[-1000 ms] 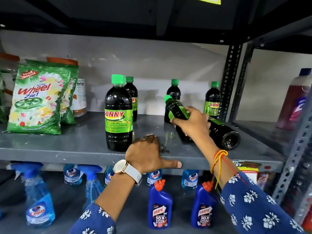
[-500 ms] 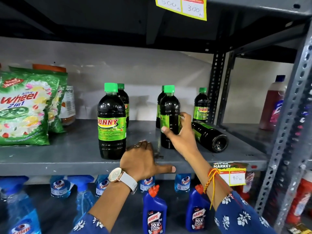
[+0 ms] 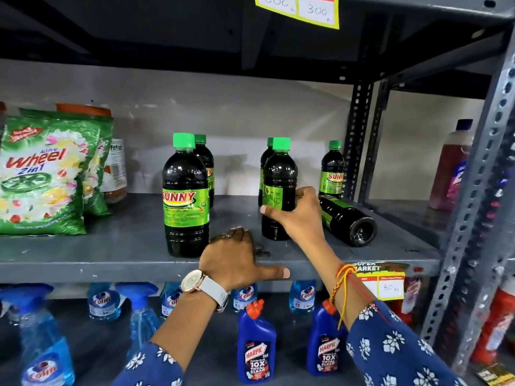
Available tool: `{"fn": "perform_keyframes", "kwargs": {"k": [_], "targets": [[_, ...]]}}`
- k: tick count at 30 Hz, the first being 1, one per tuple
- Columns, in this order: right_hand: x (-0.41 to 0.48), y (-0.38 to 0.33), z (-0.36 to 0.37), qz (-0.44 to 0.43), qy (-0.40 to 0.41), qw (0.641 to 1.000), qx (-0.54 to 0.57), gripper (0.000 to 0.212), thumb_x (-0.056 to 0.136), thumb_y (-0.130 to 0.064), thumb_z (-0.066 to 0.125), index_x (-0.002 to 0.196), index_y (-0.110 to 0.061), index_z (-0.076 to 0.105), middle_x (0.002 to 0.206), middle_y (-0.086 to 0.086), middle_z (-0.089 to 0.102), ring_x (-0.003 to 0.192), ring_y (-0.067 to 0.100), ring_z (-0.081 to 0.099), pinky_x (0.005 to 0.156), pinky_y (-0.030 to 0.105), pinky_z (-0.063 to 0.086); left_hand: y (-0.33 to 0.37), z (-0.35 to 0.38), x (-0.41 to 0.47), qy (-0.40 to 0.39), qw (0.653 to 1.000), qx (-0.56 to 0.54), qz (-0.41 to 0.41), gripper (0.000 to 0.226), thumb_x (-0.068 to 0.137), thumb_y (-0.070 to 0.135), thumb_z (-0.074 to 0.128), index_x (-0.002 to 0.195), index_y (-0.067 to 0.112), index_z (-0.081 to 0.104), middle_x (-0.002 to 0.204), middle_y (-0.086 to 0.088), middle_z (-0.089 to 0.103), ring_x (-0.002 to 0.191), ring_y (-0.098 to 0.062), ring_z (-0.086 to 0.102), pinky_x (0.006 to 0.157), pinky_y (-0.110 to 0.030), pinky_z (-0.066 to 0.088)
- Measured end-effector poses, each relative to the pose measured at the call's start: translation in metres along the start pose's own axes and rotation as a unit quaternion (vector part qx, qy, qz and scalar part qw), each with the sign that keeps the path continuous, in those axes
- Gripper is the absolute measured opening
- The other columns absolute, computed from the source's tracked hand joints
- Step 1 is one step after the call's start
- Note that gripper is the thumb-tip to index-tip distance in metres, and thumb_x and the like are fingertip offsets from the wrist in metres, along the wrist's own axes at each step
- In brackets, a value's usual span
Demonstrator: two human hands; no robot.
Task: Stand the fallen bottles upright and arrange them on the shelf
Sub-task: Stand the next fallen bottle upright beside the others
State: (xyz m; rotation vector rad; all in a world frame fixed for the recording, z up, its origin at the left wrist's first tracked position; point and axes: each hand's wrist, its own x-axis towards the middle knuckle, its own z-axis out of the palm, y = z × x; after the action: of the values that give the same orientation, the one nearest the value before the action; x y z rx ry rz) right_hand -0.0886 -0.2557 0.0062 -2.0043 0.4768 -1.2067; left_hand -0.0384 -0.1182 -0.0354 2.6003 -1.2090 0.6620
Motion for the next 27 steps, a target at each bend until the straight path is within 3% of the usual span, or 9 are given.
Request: {"fn": "perform_keyframes", "kwargs": {"k": [3, 7, 10, 12, 14, 17, 20, 23, 27], "targets": [[0.004, 0.006, -0.006, 0.027, -0.019, 0.998, 0.049, 0.066, 0.055, -0.029, 0.086, 0.101, -0.016, 0.039, 0.098, 0.005, 0.059, 0.088, 0.017, 0.059, 0.069, 0.027, 0.049, 0.0, 0.0, 0.0, 0.002, 1.0, -0.009, 0.0, 0.112, 0.04, 0.101, 0.02, 0.107, 0.016, 0.052, 0.111, -0.001, 0.058, 0.099, -0.022, 0.058, 0.075, -0.034, 0.045], [0.011, 0.016, -0.02, 0.075, -0.107, 0.984, 0.119, 0.055, 0.067, -0.014, 0.079, 0.109, -0.015, 0.042, 0.113, 0.01, 0.062, 0.102, 0.021, 0.06, 0.09, 0.036, 0.049, 0.0, -0.001, 0.0, -0.005, 1.0, -0.013, 0.001, 0.112, 0.04, 0.101, 0.02, 0.106, 0.016, 0.052, 0.113, -0.001, 0.057, 0.103, -0.023, 0.056, 0.079, -0.035, 0.045], [0.014, 0.018, -0.029, 0.09, -0.192, 0.964, 0.163, 0.049, 0.079, -0.005, 0.067, 0.121, -0.01, 0.042, 0.123, 0.011, 0.06, 0.11, 0.02, 0.056, 0.088, 0.026, 0.044, 0.0, -0.001, 0.0, -0.006, 1.0, -0.012, 0.0, 0.109, 0.041, 0.101, 0.021, 0.102, 0.016, 0.051, 0.111, -0.001, 0.057, 0.102, -0.023, 0.056, 0.078, -0.035, 0.043], [0.014, 0.016, -0.033, 0.079, -0.205, 0.96, 0.172, 0.049, 0.078, -0.012, 0.069, 0.121, -0.011, 0.046, 0.12, 0.006, 0.06, 0.111, 0.016, 0.056, 0.082, 0.018, 0.043, 0.0, -0.002, 0.0, -0.005, 1.0, -0.008, 0.002, 0.108, 0.042, 0.1, 0.022, 0.102, 0.016, 0.051, 0.111, -0.001, 0.057, 0.101, -0.023, 0.056, 0.077, -0.035, 0.043], [0.009, 0.012, -0.029, 0.065, -0.178, 0.97, 0.149, 0.059, 0.069, -0.03, 0.077, 0.117, -0.018, 0.046, 0.115, -0.002, 0.059, 0.108, 0.01, 0.054, 0.079, 0.016, 0.043, 0.0, -0.002, 0.0, -0.006, 1.0, -0.006, 0.003, 0.108, 0.042, 0.1, 0.022, 0.103, 0.016, 0.051, 0.111, -0.001, 0.057, 0.1, -0.023, 0.057, 0.074, -0.034, 0.042], [0.004, 0.007, -0.016, 0.045, -0.093, 0.993, 0.052, 0.085, 0.053, -0.044, 0.084, 0.12, -0.015, 0.04, 0.119, 0.003, 0.05, 0.111, 0.017, 0.049, 0.093, 0.033, 0.044, 0.001, -0.003, 0.0, -0.004, 1.0, -0.009, 0.004, 0.108, 0.041, 0.101, 0.02, 0.102, 0.017, 0.051, 0.11, -0.001, 0.057, 0.098, -0.022, 0.058, 0.071, -0.033, 0.042], [0.003, 0.003, -0.012, 0.044, -0.059, 0.996, 0.059, 0.076, 0.054, -0.03, 0.087, 0.114, -0.012, 0.043, 0.108, 0.003, 0.057, 0.099, 0.017, 0.055, 0.086, 0.032, 0.047, 0.0, -0.003, -0.001, -0.002, 1.0, -0.006, 0.005, 0.108, 0.042, 0.101, 0.02, 0.102, 0.017, 0.051, 0.109, -0.001, 0.057, 0.098, -0.022, 0.058, 0.071, -0.034, 0.043], [0.008, 0.004, -0.019, 0.071, -0.139, 0.979, 0.128, 0.053, 0.066, -0.011, 0.08, 0.11, -0.016, 0.051, 0.093, -0.008, 0.061, 0.086, 0.004, 0.058, 0.068, 0.014, 0.043, 0.0, -0.003, -0.001, 0.001, 1.0, 0.0, 0.007, 0.106, 0.043, 0.1, 0.021, 0.101, 0.016, 0.052, 0.108, -0.001, 0.057, 0.097, -0.023, 0.057, 0.069, -0.033, 0.04], [0.014, 0.007, -0.029, 0.107, -0.245, 0.943, 0.198, 0.047, 0.073, 0.001, 0.07, 0.111, -0.02, 0.051, 0.111, 0.003, 0.063, 0.11, 0.018, 0.057, 0.075, 0.016, 0.04, 0.0, -0.003, -0.002, -0.001, 1.0, 0.002, 0.008, 0.104, 0.045, 0.099, 0.023, 0.1, 0.016, 0.052, 0.105, -0.001, 0.057, 0.094, -0.022, 0.058, 0.065, -0.031, 0.037]]}}
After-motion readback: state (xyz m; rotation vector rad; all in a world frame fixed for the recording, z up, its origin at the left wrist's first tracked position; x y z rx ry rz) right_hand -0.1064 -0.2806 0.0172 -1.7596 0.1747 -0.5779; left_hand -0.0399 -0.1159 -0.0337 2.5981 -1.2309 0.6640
